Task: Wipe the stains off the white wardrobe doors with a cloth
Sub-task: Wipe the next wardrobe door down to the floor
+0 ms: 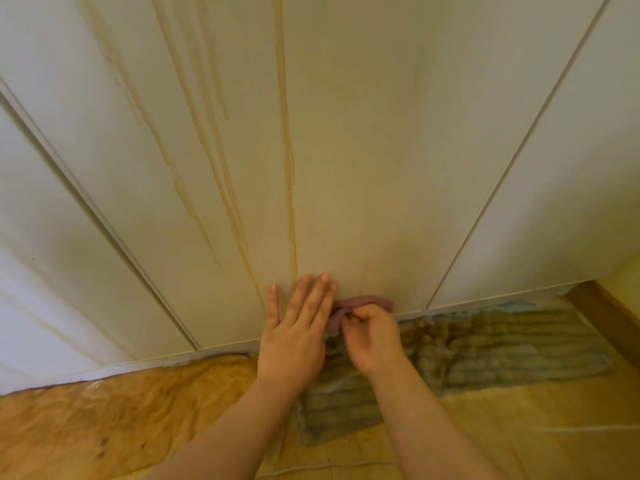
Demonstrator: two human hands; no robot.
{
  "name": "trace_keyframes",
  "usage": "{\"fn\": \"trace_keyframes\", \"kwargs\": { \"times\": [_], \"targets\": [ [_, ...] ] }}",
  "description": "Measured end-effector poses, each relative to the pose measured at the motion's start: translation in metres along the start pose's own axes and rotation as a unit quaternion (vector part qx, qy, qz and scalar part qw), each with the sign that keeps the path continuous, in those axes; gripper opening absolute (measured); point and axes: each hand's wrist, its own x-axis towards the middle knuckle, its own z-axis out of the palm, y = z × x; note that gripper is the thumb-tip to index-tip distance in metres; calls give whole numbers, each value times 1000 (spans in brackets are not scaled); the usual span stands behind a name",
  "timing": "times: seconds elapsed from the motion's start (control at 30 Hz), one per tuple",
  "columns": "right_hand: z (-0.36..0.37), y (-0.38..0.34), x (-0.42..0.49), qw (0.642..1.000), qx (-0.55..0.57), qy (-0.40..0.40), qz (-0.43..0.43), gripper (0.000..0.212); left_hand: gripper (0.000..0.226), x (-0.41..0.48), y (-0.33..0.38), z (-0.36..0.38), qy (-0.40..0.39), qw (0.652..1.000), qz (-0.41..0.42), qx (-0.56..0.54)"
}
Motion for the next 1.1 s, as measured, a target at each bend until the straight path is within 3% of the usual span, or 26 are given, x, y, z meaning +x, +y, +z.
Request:
{"fn": "trace_keyframes", "kwargs": {
  "times": [0.1,0.2,0.27,0.37,0.43,0.47,0.53,0.63,0.67,0.77,0.8,0.87,1.03,1.1],
  "targets": [
    [-4,-8,-1,988,-82,-7,-131,60,73,0,3,0,-7,1000,-17,-11],
    [2,-5,-3,959,-189,-12,-209,71,80,-1,7,2,-5,1000,-24,-11],
    [3,2,-4,957,-229,-7,-178,73,80,-1,8,2,-5,1000,-22,-12],
    [3,6,-11,981,-174,-46,-76,45,78,-3,9,-1,-1,1000,-19,-16],
    [12,-3,-16,978,-171,-51,-111,48,77,-1,7,-3,1,1000,-17,-16],
    [17,-8,-17,966,-202,-48,-158,59,77,-1,6,-3,-1,1000,-18,-12],
    [28,-14,-23,907,-308,-73,-277,78,81,0,7,-2,-8,1000,-17,-11],
    [27,-6,-28,835,-429,-109,-327,75,95,0,11,2,-20,1000,-19,-4],
    [22,0,-29,837,-446,-91,-305,75,96,-1,13,1,-22,1000,-21,3],
    [8,11,-19,923,-352,-75,-136,79,82,0,10,-6,-19,999,-29,9],
    [6,12,-14,935,-325,-74,-118,76,74,1,9,-10,-17,999,-31,6],
    [11,5,-13,934,-306,-74,-170,74,65,5,8,-18,-10,999,-37,-1],
    [29,-13,-27,823,-417,-109,-369,71,74,28,8,-33,38,997,-68,-10],
    [23,-12,-26,826,-428,-74,-358,73,64,42,11,-42,74,994,-80,-19]
  ]
}}
